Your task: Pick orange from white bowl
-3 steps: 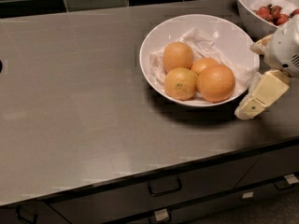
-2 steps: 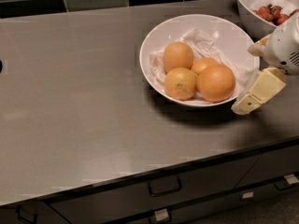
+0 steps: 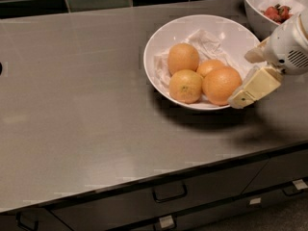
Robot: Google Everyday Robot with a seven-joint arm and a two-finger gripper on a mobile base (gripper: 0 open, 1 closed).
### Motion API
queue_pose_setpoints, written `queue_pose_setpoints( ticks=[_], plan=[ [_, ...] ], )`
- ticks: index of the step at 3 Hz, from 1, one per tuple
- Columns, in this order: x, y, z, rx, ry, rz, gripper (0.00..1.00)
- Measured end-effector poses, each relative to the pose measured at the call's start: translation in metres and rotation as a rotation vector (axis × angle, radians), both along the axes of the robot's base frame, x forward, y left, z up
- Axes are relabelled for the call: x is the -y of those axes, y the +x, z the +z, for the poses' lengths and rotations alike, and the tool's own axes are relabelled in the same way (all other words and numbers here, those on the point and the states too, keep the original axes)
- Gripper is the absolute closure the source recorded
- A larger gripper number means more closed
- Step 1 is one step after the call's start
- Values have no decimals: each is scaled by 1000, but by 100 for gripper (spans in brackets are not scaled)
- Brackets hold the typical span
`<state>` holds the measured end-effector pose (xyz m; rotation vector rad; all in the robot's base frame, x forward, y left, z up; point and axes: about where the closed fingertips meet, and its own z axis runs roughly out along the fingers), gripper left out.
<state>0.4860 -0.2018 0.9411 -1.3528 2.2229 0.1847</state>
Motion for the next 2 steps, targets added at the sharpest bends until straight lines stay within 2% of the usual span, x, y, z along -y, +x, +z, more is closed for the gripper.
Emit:
queue_pose_setpoints(
  ticks=[1,2],
  plan=[
    [-2,6,-6,-1,23,-24,24],
    [3,14,-10,26,46,-73,24]
  ],
)
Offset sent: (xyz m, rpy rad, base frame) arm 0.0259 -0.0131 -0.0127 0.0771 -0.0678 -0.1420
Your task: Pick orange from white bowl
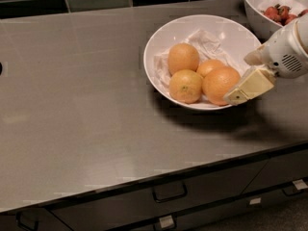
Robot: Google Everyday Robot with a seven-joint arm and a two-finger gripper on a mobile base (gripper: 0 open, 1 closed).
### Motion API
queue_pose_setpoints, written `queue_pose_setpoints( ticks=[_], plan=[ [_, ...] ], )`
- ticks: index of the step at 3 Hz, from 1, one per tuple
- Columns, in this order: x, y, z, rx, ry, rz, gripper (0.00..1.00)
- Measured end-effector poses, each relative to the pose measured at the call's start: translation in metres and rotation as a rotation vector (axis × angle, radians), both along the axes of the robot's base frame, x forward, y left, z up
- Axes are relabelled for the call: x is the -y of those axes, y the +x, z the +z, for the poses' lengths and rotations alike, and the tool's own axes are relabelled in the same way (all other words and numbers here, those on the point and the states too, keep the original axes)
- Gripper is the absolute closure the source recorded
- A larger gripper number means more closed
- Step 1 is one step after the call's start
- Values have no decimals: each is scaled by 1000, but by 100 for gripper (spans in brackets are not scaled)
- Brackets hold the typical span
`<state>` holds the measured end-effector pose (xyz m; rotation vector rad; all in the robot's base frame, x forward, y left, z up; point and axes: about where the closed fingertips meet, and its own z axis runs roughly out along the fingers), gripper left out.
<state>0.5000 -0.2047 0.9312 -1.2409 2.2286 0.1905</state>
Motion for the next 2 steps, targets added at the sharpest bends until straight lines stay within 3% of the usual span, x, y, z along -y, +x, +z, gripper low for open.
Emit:
queue_pose_setpoints(
  ticks=[2],
  plan=[
    [6,8,-1,64,24,-86,25]
  ],
)
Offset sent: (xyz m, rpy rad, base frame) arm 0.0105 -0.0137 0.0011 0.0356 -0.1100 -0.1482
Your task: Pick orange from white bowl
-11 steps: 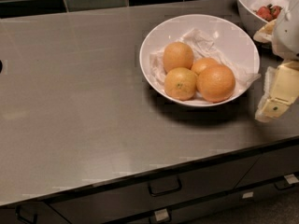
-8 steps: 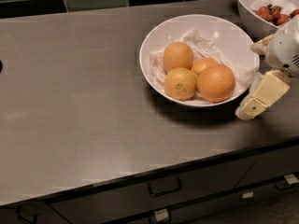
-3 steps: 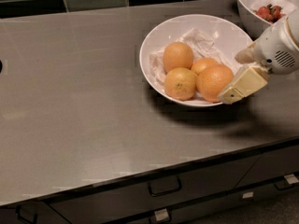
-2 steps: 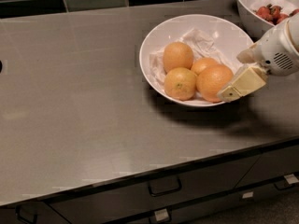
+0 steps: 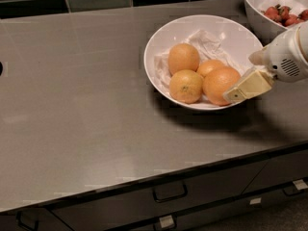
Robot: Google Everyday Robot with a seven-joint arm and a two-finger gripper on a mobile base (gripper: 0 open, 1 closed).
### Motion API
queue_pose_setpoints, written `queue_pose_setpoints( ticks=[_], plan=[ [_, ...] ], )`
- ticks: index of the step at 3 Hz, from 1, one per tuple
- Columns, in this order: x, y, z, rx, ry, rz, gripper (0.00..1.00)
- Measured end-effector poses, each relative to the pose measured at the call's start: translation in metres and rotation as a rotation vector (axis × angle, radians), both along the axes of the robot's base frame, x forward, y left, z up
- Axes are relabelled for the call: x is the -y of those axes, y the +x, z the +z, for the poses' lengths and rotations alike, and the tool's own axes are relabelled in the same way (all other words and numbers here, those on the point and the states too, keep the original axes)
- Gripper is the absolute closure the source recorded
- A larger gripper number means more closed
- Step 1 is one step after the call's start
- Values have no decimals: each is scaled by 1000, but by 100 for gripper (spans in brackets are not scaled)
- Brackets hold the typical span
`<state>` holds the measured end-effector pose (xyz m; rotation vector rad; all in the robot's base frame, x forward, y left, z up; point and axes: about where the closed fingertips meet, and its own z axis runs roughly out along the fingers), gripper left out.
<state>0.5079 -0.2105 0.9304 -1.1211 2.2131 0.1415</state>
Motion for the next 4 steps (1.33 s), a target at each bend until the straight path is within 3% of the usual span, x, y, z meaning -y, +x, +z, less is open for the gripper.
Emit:
queue_pose_setpoints(
  ticks=[2,4],
  plan=[
    [-10,4,-1,25,19,-7,28],
    [-24,6,-9,15,42,15,33]
  ],
)
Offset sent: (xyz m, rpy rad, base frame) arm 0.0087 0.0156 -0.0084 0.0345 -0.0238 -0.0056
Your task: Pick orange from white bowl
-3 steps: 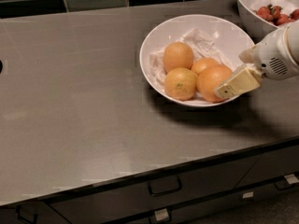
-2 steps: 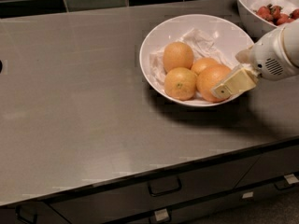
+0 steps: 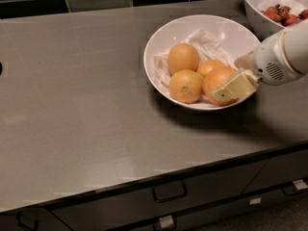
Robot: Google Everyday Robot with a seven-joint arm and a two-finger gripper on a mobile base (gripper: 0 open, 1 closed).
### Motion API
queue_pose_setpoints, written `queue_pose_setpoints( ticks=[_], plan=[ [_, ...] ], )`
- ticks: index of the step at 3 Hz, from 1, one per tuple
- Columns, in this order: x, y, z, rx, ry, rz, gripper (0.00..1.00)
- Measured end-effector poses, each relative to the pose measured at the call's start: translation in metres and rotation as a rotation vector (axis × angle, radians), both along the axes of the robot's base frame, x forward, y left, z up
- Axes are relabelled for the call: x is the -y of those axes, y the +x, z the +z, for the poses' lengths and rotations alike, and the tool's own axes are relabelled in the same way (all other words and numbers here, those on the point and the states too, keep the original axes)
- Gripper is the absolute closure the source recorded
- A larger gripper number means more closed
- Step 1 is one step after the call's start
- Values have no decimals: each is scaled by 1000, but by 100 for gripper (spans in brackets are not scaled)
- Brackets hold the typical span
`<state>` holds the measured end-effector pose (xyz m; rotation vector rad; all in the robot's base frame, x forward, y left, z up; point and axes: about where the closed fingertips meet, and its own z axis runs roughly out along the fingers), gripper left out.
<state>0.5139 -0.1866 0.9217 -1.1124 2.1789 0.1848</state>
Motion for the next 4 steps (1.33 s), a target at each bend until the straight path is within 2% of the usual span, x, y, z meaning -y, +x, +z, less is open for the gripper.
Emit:
queue_pose_setpoints(
  ticks=[3,4],
  plan=[
    [-10,5,-16,-22,22,18,36],
    [-12,7,-22,-32,26,22,55]
  ],
)
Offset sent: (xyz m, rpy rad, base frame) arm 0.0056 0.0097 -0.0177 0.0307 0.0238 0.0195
